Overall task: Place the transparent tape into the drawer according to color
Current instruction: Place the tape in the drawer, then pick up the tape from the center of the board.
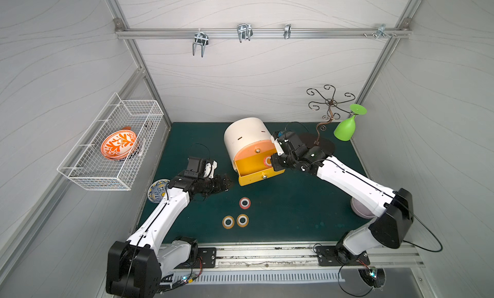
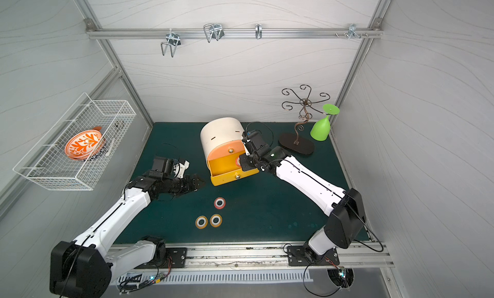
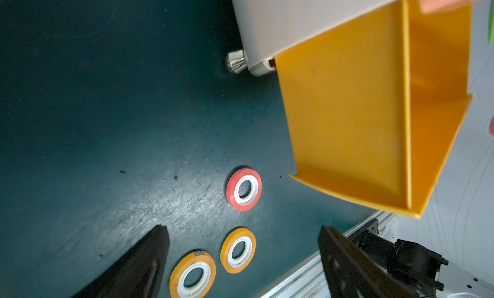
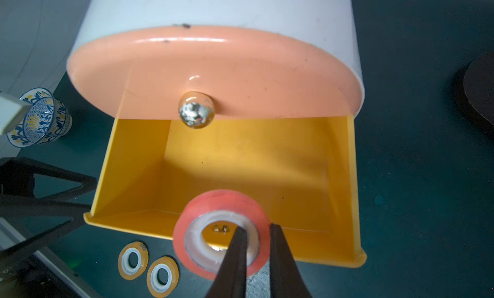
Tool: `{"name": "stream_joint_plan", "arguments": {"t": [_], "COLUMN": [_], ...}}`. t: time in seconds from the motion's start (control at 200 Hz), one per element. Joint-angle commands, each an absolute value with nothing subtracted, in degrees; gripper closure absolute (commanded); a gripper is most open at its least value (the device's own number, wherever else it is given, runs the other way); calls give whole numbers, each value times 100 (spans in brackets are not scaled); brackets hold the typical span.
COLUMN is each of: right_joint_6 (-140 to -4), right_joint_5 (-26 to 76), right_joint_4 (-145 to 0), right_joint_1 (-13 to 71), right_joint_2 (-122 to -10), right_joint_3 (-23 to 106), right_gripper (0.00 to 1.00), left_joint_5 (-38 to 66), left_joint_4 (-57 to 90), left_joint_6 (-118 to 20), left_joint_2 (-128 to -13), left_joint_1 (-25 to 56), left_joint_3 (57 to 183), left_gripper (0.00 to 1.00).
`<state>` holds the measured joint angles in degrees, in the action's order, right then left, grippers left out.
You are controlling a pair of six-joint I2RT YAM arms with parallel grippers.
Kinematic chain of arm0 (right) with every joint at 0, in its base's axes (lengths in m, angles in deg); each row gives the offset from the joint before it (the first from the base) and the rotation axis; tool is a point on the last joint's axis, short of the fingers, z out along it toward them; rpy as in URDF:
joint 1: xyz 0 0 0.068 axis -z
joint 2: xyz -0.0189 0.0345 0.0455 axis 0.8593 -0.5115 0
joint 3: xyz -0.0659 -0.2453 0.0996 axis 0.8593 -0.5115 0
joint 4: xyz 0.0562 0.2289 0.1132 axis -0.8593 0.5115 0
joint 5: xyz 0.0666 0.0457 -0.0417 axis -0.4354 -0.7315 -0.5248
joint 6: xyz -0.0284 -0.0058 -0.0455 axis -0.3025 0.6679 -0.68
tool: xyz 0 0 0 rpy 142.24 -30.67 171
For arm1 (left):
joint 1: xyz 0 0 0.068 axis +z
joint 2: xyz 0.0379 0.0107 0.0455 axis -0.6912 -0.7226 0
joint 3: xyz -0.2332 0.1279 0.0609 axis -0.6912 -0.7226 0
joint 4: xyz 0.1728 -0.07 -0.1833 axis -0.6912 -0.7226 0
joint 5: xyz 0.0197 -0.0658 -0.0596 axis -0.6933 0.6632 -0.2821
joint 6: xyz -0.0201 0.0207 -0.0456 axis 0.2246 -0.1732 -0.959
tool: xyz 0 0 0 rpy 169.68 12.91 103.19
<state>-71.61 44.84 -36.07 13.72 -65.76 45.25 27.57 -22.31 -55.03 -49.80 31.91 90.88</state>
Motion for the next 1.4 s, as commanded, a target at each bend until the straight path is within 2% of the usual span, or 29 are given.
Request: {"name": "stream_joint_plan", "arguments": {"t": [0.0,0.18,0.29,0.38,0.926,1.391], "right_joint_6": [-7265,-7275,-7310,-7309,-7289,-7298], "right_joint_5": [4384,4349,4345,4379,4497,4659], "right_joint_4": [-3721,-3750,-3766,-3819,-3955,-3961], "right_joint_1": [1397,1395,1396,1405,1476,1511], "right_joint_2": [-6669,-6754,-6733,-6655,-5983,-5565], "right_joint_3": [4651,4651,4594,4495,3993,3793], "right_gripper": [100,100,72,64,52,50], "left_joint_5": [2352,1979,1789,1614,846,759], "left_joint_4": [-2300,-2180,-2034,-1906,-1055,-223], "left_joint_6": [-5611,-5866,-5999,-6093,-6292,-6457], "left_joint_2": [-4924,-4940,-4908,-4928,-5475,-5996], "left_joint_1": [2894,2540,2410,2272,1322,1106], "left_joint_3": [9039,8926,8856,8797,8357,7922], "left_gripper": [10,10,10,10,11,13]}}
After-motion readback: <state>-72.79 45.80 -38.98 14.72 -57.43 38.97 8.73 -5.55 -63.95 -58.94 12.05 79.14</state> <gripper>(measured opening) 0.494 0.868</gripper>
